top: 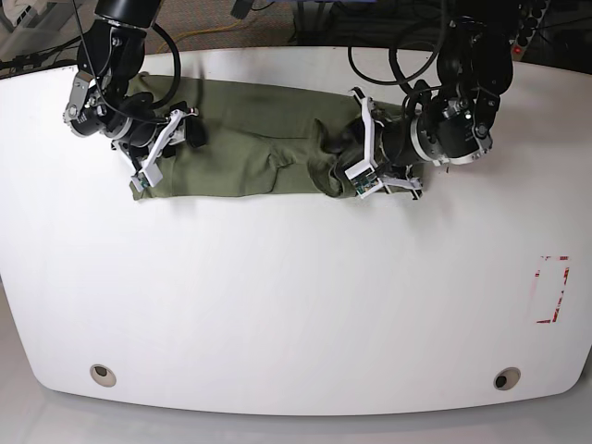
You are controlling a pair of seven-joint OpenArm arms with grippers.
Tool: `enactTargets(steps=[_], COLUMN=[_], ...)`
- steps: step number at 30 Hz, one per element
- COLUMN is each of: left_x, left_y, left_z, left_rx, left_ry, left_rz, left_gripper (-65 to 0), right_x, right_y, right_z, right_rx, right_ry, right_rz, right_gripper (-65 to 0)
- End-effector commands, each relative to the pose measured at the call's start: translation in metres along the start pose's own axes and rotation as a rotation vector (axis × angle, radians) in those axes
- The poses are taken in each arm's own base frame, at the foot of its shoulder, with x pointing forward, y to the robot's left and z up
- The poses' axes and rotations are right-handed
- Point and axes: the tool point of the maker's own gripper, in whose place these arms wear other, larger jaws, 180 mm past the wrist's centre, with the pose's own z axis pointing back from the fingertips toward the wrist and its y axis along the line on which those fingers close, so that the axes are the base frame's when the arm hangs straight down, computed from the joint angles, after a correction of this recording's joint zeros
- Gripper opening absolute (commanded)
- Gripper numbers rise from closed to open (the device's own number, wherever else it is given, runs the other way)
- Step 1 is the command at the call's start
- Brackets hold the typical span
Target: Fold the T-shirt properly
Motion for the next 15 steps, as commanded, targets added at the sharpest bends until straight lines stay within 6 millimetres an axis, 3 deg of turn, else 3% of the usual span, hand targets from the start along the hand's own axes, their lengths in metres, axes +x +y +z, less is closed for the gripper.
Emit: enactTargets(steps=[1,3,6,9,12,15], left_x=[0.005,0.006,0.010,0.020,0.021,0.013], left_y=[0.000,-0.011,-0.027,-0.028,-0.017,0.018], left_z=[-0.002,-0.007,-0.013,-0.010,-0.006,0.010], left_rx=[0.017,-0.004,-0.051,-0.047,-0.014,0.085], left_ry=[0.006,0.017,0.020,0.000,-0.006,-0.001], left_rz=[-0.049,-0.083,-0.121,-0.156,-0.148,-0.088], left_gripper=[-22.9,-15.1,-16.7,-20.0,-21.8,-23.9], right_x=[0.013,0.013,0.013,0.014,0.025,0.039], right_y=[-0.002,-0.002,-0.002,-0.002,-0.003,0.001], right_z=[0.006,0.006,0.006,0.006,0.012,0.021], right_rx=[-0.006,-0.006,-0.006,-0.006,-0.017,-0.037], right_ry=[-0.038,-0.038,-0.038,-0.043,-0.073,-0.109], right_rz=[0.022,0.022,0.022,0.024,0.042,0.086], right_gripper=[-30.1,-30.1,-30.1,-30.1,-30.1,-30.0])
